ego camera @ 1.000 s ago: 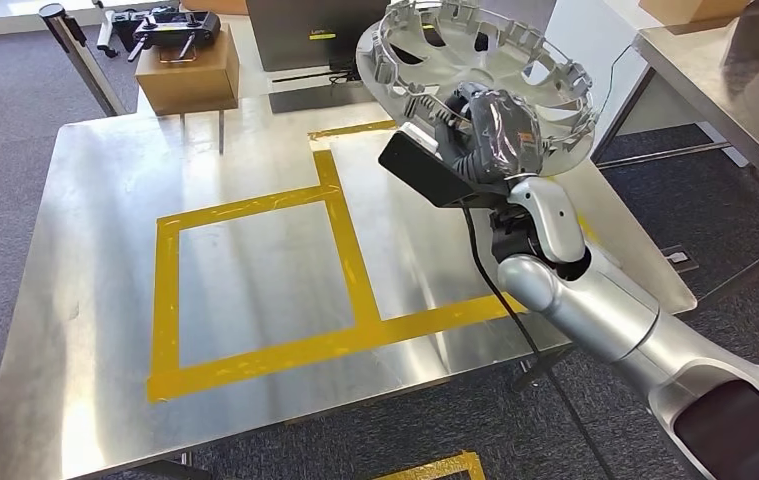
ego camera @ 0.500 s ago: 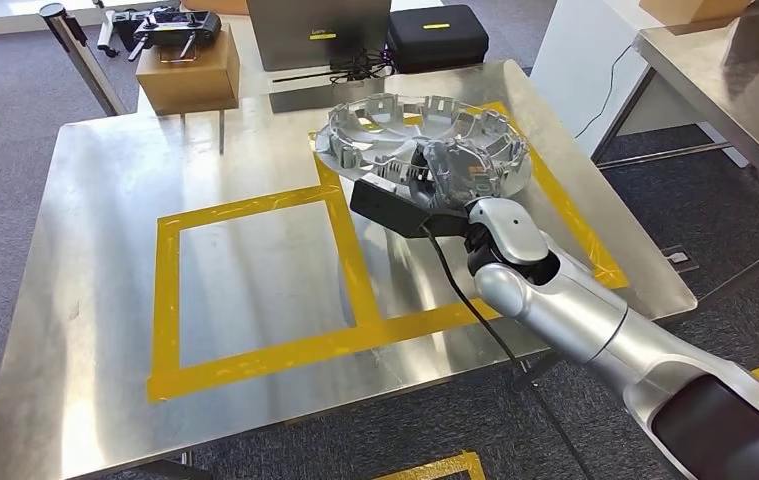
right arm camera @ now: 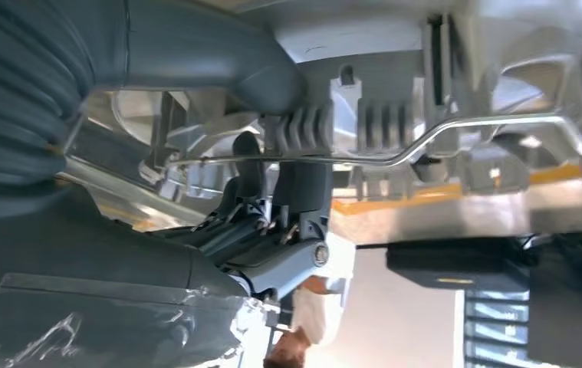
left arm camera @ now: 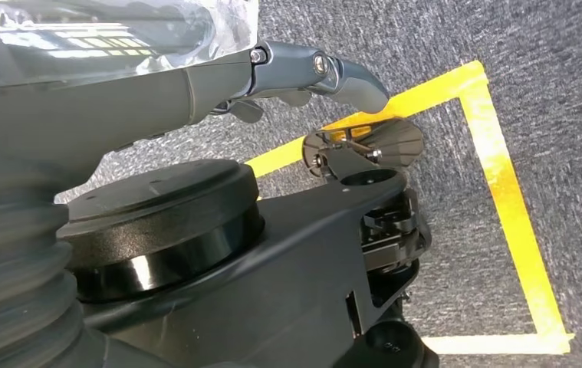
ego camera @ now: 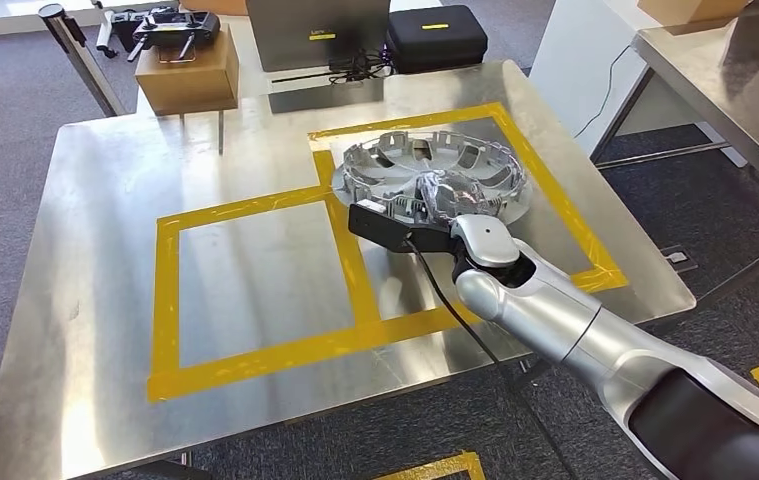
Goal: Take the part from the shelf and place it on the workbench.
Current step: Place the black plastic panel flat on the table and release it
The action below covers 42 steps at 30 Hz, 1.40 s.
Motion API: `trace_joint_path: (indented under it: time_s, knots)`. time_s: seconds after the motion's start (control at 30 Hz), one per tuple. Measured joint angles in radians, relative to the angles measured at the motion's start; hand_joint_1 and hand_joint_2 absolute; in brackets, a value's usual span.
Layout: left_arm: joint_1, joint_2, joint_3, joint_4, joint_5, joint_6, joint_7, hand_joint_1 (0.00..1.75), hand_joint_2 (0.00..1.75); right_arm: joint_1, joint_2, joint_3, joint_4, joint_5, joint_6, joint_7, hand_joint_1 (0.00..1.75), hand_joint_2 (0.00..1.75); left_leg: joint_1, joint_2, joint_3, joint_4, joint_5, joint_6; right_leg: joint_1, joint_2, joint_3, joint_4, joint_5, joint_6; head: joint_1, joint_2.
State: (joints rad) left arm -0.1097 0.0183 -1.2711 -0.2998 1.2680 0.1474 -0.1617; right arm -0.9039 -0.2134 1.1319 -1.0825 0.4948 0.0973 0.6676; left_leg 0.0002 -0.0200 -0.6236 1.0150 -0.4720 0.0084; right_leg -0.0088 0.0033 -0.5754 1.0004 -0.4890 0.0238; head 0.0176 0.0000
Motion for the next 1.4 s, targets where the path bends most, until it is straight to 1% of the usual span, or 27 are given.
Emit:
trace_joint_path:
  time_s: [0.13, 0.3, 0.5, 0.7, 1.1, 1.4]
  knots:
    - [0.0, 0.0, 0.0, 0.0, 0.0, -0.001, 0.0, 0.0, 1.75, -0.003, 0.008, 0.016, 0.035, -0.012, 0.047, 0.005, 1.75, 1.75, 0.0, 0.0, 0.0, 0.0, 0.0, 0.0, 0.0, 0.0, 0.0, 0.0, 0.0, 0.0, 0.0, 0.0]
    - [0.0, 0.0, 0.0, 0.002, 0.0, -0.001, 0.006, 0.0, 1.75, -0.003, 0.014, 0.031, 0.071, 0.0, 0.065, 0.005, 1.75, 1.75, 0.0, 0.0, 0.0, 0.0, 0.0, 0.0, 0.0, 0.0, 0.0, 0.0, 0.0, 0.0, 0.0, 0.0]
    - [0.0, 0.0, 0.0, 0.005, -0.003, 0.0, 0.009, 0.0, 1.75, -0.002, 0.015, 0.029, 0.102, 0.032, 0.045, 0.005, 1.75, 1.75, 0.0, 0.0, 0.001, 0.0, 0.001, -0.001, 0.0, 0.0, 0.0, 0.0, 0.0, -0.001, 0.0, 0.0]
    - [0.0, 0.0, 0.0, 0.007, -0.008, 0.0, 0.009, 0.0, 1.75, -0.001, 0.017, 0.021, 0.115, 0.033, 0.043, 0.005, 1.75, 1.75, 0.0, 0.0, 0.001, 0.0, 0.001, -0.001, 0.0, 0.0, 0.0, 0.001, 0.0, -0.001, 0.0, 0.0]
    - [0.0, 0.0, 0.0, 0.008, -0.012, -0.011, 0.002, 0.0, 1.75, -0.001, 0.018, 0.01, 0.119, 0.021, 0.041, 0.005, 1.75, 1.75, 0.0, 0.0, 0.001, 0.0, 0.001, -0.001, 0.0, 0.0, 0.0, 0.001, 0.0, -0.001, 0.0, 0.0]
    - [0.001, 0.0, 0.0, 0.009, -0.015, -0.011, -0.005, 0.0, 1.75, 0.002, 0.018, 0.005, 0.119, -0.003, -0.001, 0.005, 1.75, 1.75, 0.0, 0.0, 0.001, 0.0, 0.001, -0.001, 0.0, 0.0, 0.0, 0.001, 0.0, -0.001, 0.0, 0.0]
